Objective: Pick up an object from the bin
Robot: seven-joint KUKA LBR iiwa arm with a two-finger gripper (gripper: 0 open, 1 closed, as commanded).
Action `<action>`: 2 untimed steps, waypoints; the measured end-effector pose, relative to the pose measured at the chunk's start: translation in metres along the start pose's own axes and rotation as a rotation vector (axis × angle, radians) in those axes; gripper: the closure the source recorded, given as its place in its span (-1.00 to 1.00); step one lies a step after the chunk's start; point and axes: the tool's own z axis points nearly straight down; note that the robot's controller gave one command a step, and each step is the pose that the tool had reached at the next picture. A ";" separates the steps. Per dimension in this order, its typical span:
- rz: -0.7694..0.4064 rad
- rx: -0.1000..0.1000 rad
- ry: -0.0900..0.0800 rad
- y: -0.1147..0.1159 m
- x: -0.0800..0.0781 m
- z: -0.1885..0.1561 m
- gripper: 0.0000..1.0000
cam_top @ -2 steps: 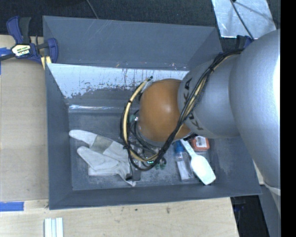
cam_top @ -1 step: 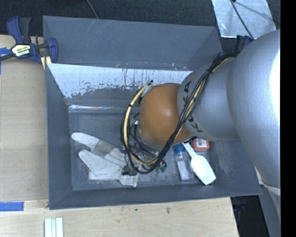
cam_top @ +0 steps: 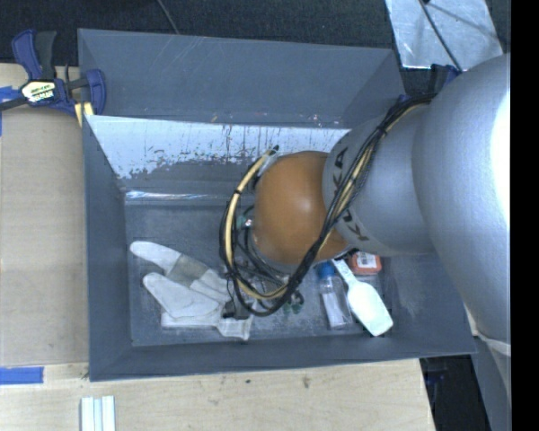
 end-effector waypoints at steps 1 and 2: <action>0.000 0.000 0.000 0.000 0.000 0.000 1.00; 0.000 0.001 0.006 0.019 -0.027 -0.122 1.00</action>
Offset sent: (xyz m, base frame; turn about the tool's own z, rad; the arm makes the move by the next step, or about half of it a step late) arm 0.0220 0.0228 0.1227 0.0010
